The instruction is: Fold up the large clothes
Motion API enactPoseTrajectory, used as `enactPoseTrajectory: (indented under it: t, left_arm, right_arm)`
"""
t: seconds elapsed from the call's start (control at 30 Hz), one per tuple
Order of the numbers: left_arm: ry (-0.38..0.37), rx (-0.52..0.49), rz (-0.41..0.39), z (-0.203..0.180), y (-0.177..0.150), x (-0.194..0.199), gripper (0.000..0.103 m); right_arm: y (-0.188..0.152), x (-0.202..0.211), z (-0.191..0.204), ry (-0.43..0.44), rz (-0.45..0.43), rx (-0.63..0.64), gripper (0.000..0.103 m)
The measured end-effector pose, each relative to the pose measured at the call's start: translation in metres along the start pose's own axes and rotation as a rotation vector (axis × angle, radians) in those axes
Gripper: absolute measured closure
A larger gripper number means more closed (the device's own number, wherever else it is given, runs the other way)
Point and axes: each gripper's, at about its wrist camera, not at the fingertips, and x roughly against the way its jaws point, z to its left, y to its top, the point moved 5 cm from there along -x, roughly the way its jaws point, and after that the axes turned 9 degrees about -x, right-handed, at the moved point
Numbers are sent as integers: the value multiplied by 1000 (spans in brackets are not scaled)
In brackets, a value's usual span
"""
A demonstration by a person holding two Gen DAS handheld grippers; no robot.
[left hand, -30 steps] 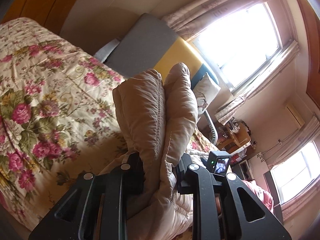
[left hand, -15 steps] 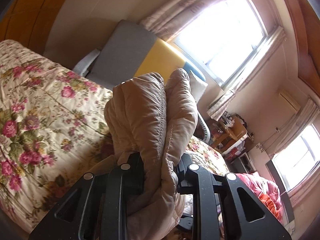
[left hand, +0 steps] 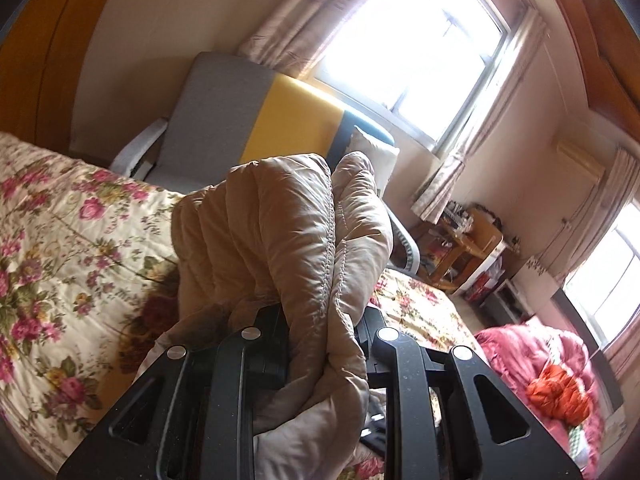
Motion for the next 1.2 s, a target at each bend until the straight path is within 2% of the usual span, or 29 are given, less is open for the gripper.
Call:
enactPoseTrajectory:
  t: [0.07,0.17,0.27,0.5,0.8,0.97,1.1,1.2]
  left_arm:
    - [7,-19,8,-12,-3,-9,82]
    - [14,-37,28,-29,-10,-26,82]
    - [13,-57,51,-46,-19,-42,82]
    - [29,-165,96,-84,-40,-82,82]
    - [33,-281,180,-115,-74,-132,80]
    - [11,-305,169,-118,-89,-137,79]
    - [-36,-314,134,-118,-102,-133,69]
    - [-49,-330,97,-118,-110,-129,69]
  right_arm:
    - [-2,-2,-30,-46,3,-65,2]
    - [-14,-20,-61,-105,89,-147,2]
    - [-38,-38,-67,-78,171,-182,2]
    - [-52,-42,-54,-105,133,-153,2]
    - [-57,-52,-72,-9,202,-316,2]
    - [-55,-51,-71,9,212,-310,2]
    - [-47,-47,-78,35,235,-304,2]
    - [-24,-23,-98,11,148,-343,2]
